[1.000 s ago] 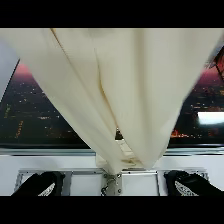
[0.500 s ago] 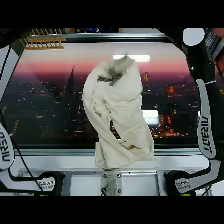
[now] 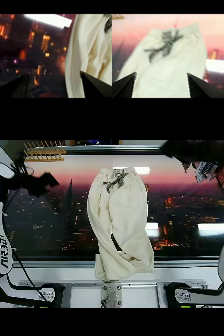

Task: Fold the clothes and pants, and hang the long-sleeved shirts on hangers.

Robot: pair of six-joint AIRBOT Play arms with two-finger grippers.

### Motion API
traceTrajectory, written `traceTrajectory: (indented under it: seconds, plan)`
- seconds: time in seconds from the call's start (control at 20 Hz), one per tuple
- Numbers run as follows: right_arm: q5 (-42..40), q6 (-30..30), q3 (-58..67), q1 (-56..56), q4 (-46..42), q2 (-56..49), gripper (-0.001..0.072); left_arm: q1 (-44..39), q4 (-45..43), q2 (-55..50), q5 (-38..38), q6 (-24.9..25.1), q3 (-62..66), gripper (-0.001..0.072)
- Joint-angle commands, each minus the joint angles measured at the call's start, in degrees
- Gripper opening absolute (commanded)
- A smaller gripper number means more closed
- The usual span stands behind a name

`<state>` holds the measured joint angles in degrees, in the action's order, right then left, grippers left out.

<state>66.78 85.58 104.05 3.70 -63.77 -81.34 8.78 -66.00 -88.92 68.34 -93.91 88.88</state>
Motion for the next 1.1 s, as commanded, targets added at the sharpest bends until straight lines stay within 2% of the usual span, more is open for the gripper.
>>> traceTrajectory:
  seconds: [0.0, 0.25, 0.45, 0.7, 1.0, 1.05]
  plan:
    - [12.61, 2.12, -17.03, 1.42, -15.15, 10.43, 0.0705, -3.37, 1.07, 1.88, 0.94, 0.04, -16.55, 0.0718]
    - [12.55, 2.34, -49.75, 1.64, -13.62, 20.41, 0.0705, -10.84, 16.33, 1.07, -6.47, 5.53, -28.92, 0.0718]
    - [7.37, 2.34, -66.01, 1.62, -5.95, 20.22, 0.0706, -16.33, 19.34, -2.93, -6.84, 5.66, -29.33, 0.0718]
    - [-2.05, 2.29, -73.88, 1.49, 4.13, 19.78, 0.0705, -19.58, 21.05, -5.11, -7.1, 5.64, -29.31, 0.0718]
    - [-2.51, 2.25, -74.49, -2.16, 4.87, 17.18, 0.0705, -21.81, 21.07, -5.09, -8.92, 5.62, -29.33, 0.0717]
    - [-2.54, 1.99, -74.49, -3.37, 4.9, 16.48, 0.0705, -22.64, 21.05, -5.09, -9.62, 5.62, -29.33, 0.0682]
